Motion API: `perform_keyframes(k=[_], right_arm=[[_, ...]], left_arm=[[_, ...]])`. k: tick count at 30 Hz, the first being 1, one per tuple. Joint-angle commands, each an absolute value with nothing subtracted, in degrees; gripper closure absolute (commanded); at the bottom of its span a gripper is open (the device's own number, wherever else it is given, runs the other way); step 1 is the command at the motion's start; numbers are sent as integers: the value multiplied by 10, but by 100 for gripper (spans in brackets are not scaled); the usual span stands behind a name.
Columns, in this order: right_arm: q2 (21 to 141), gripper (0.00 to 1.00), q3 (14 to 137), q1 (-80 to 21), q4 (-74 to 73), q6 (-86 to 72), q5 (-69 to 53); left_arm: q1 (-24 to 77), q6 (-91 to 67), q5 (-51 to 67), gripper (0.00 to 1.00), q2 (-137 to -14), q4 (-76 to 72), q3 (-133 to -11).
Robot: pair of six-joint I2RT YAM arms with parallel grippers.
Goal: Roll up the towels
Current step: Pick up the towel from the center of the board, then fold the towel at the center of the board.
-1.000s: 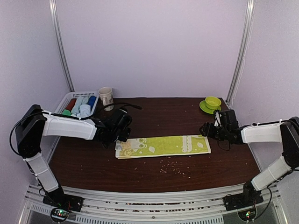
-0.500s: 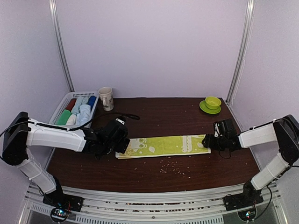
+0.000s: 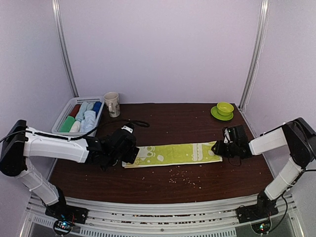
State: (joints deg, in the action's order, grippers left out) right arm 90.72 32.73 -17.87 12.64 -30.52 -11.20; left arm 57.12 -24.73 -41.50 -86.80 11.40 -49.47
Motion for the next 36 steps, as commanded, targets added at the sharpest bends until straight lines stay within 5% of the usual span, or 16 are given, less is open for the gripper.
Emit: perform_keyframes(k=[1,4,12,21,36], right_arm=[[926,75,311,-182,96,-317,-134],[923,100,316,-182,90,-316,-127],[820,100,401,-162,-60,-264,-28],[744,100,485,-90,-156,-219,-53],[871,100,574,-317,-132,-256,-43]], left_arm=[[578,-257,-429,2,-857,109,-494],[581,-257,-431,2,-857,109,-495],[594,-273,-448,2,-857,137,-492],[597,-288,-437,2,-843,144,-464],[601,-298,-424,2,-863,144,-465]])
